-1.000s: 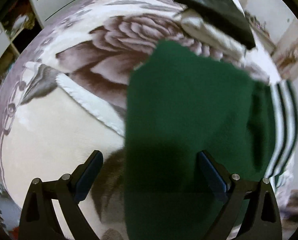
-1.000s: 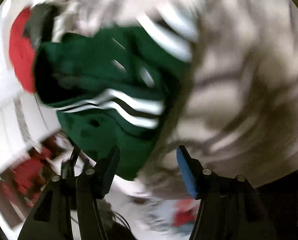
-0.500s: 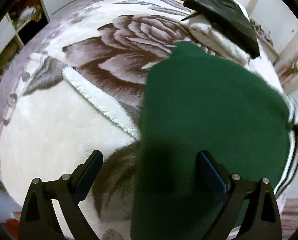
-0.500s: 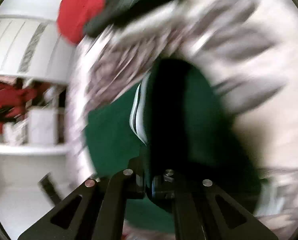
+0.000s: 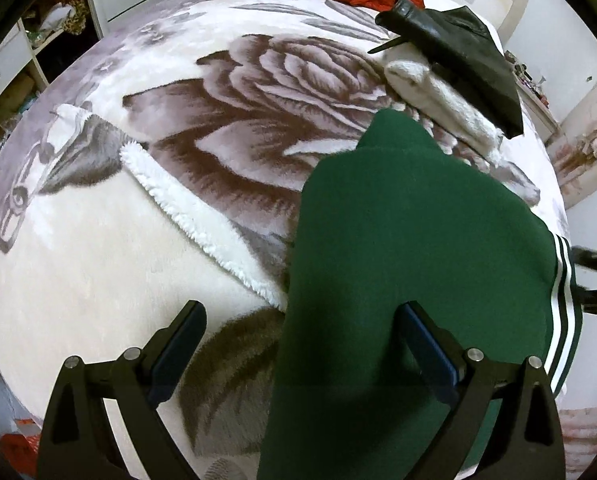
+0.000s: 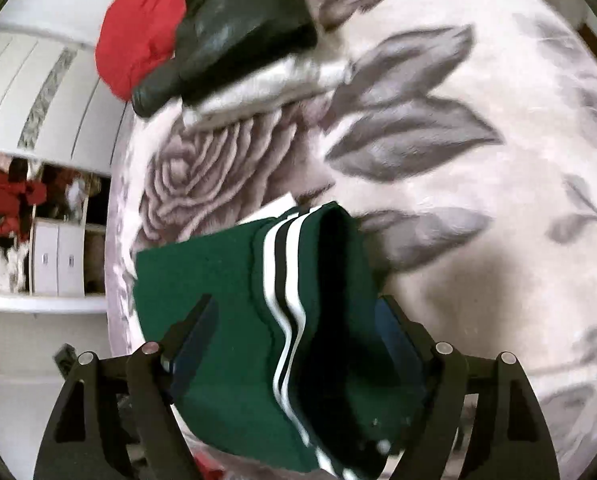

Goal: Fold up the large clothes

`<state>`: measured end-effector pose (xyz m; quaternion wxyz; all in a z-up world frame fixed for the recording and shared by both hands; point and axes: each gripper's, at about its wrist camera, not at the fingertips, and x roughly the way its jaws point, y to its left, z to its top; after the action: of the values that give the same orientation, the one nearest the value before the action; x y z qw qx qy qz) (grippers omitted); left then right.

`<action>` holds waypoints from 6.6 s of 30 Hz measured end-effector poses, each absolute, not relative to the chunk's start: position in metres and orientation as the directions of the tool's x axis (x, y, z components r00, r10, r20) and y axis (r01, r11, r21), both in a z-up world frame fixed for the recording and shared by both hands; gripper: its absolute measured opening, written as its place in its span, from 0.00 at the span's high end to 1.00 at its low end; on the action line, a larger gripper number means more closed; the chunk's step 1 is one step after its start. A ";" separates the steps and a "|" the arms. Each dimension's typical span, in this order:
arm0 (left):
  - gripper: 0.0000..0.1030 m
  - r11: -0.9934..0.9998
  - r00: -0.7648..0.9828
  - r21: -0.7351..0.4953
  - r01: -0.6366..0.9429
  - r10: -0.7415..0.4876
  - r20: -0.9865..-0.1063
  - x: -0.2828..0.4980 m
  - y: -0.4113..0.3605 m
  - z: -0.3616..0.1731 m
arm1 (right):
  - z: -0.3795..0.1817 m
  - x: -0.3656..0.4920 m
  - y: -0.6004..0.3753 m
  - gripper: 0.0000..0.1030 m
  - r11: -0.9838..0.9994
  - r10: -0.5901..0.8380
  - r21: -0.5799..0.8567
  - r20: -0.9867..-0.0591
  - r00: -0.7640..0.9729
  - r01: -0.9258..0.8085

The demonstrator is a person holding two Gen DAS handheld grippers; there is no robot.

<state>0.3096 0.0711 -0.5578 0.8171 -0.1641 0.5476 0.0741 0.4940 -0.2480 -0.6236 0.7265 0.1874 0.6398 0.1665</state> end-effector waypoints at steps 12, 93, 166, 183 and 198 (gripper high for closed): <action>0.03 0.931 0.421 -0.220 -0.293 -0.080 -0.903 0.333 0.076 -0.554 | -0.595 0.521 -0.220 0.91 0.828 0.557 0.558 -0.802 0.218 -0.063; 0.03 0.781 0.255 -0.222 -0.584 -0.083 -0.963 0.291 0.179 -0.626 | -0.663 0.524 0.181 0.29 0.458 -0.130 0.345 -0.886 -0.446 -0.819; 0.00 0.851 0.250 -0.014 -0.525 0.138 -0.958 0.268 0.031 -0.565 | -0.647 0.394 -0.282 0.93 0.756 0.652 0.636 -0.752 -0.095 0.154; 0.00 0.895 0.268 -0.057 -0.442 0.071 -0.961 0.272 0.017 -0.567 | -0.712 0.405 -0.328 0.55 0.770 0.633 0.581 -0.749 -0.198 0.264; 0.00 0.918 0.314 -0.038 -0.395 0.096 -0.944 0.337 0.024 -0.573 | -0.685 0.517 -0.268 0.79 0.835 0.548 0.550 -0.828 -0.118 0.022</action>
<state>0.3369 0.0237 -0.5730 0.7998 -0.1325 0.5650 0.1536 0.5170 -0.2684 -0.6846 0.6338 0.1988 0.7181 0.2075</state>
